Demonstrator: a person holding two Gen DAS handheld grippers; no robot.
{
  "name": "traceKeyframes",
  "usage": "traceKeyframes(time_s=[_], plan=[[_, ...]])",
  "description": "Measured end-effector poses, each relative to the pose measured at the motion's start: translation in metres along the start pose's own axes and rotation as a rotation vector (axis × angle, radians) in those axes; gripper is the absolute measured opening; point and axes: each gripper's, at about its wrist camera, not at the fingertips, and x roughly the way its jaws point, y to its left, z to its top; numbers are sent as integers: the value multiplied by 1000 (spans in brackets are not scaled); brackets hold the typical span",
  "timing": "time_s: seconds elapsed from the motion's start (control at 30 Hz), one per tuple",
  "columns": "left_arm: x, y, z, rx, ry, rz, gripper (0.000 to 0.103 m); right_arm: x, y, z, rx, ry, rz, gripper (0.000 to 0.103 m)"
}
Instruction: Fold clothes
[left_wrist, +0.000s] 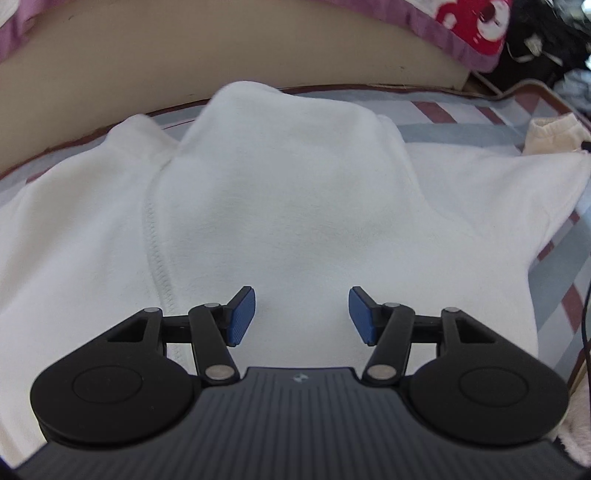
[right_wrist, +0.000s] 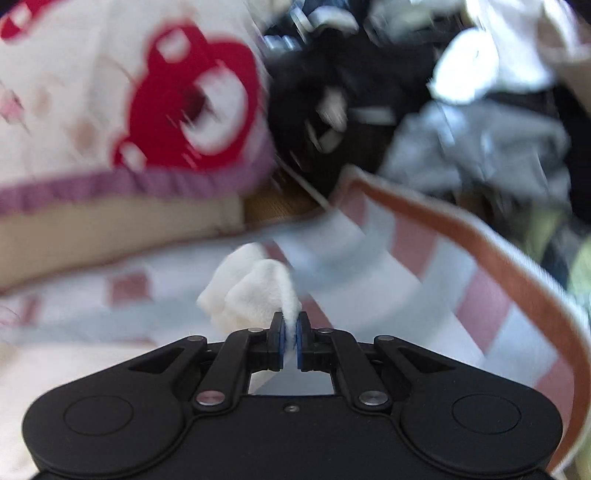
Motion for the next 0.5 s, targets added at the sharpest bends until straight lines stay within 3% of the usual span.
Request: traceKeyframes(time_s=[0.07,0.1,0.17,0.23,0.27,0.37,0.5], plan=[[2,-2,-1,17,10,12,56,13,-7,-9,89,59,-19,6],[1,-1,-2,18,15,11,56,20,-11,-14,140,106,-32,12],[0,4,-5,23,25,9,58,35,-21,-21,270,270,-67,26],[-6,6,-10,51,13,14,58,39,-23,-19,396,377,-106,29],[-11,7,-12,70,1,23,61,32,-13,-13,384,351,-72,28],[-25,31,-11,53,-25,90,66,10,18,6,346,272,27,53],[-44,65,-7,19,-60,184,75,-11,89,44,238,231,186,53]])
